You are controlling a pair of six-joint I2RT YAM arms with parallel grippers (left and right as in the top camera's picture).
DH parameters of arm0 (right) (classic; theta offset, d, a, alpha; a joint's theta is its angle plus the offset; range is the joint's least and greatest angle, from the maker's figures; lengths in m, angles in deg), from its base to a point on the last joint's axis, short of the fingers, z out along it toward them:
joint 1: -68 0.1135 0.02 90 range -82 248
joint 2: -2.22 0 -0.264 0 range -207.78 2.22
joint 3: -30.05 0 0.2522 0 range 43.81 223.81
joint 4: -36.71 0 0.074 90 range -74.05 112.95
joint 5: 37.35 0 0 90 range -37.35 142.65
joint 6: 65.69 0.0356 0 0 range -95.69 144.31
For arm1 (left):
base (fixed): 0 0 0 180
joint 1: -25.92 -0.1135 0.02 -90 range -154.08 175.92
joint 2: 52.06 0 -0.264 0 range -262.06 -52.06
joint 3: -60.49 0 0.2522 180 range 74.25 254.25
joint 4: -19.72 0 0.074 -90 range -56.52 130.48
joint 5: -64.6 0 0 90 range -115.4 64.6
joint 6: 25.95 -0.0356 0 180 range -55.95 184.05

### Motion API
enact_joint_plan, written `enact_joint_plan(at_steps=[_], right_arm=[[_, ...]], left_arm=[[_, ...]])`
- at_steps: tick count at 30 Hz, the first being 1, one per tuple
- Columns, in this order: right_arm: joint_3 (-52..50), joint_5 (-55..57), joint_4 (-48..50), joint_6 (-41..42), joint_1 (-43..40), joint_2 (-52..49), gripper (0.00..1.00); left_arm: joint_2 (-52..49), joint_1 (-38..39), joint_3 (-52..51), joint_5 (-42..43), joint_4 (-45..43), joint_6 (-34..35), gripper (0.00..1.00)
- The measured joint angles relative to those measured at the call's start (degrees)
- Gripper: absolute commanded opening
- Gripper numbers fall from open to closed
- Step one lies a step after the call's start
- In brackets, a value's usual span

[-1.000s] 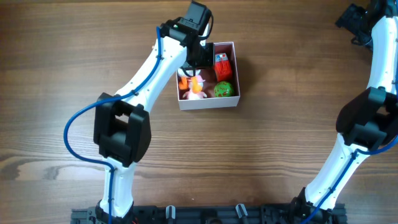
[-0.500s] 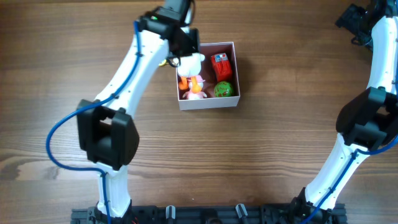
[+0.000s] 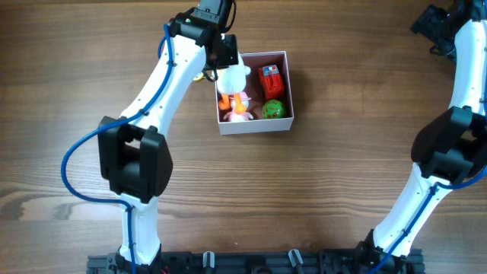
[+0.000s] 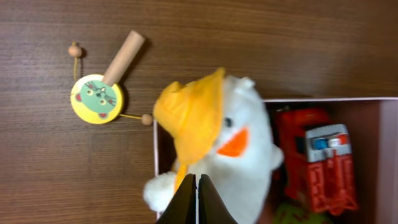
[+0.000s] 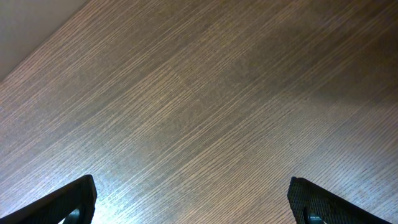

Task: Pack container
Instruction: 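Press the duck plush down into the box and open the left gripper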

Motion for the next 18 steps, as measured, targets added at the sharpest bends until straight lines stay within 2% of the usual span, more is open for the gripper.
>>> enact_joint_plan(at_steps=[18], right_arm=[[0.0,0.0,0.0,0.0,0.0,0.0,1.0]], left_arm=[[-3.0,0.3,0.0,-0.8,1.5,0.0,0.04]])
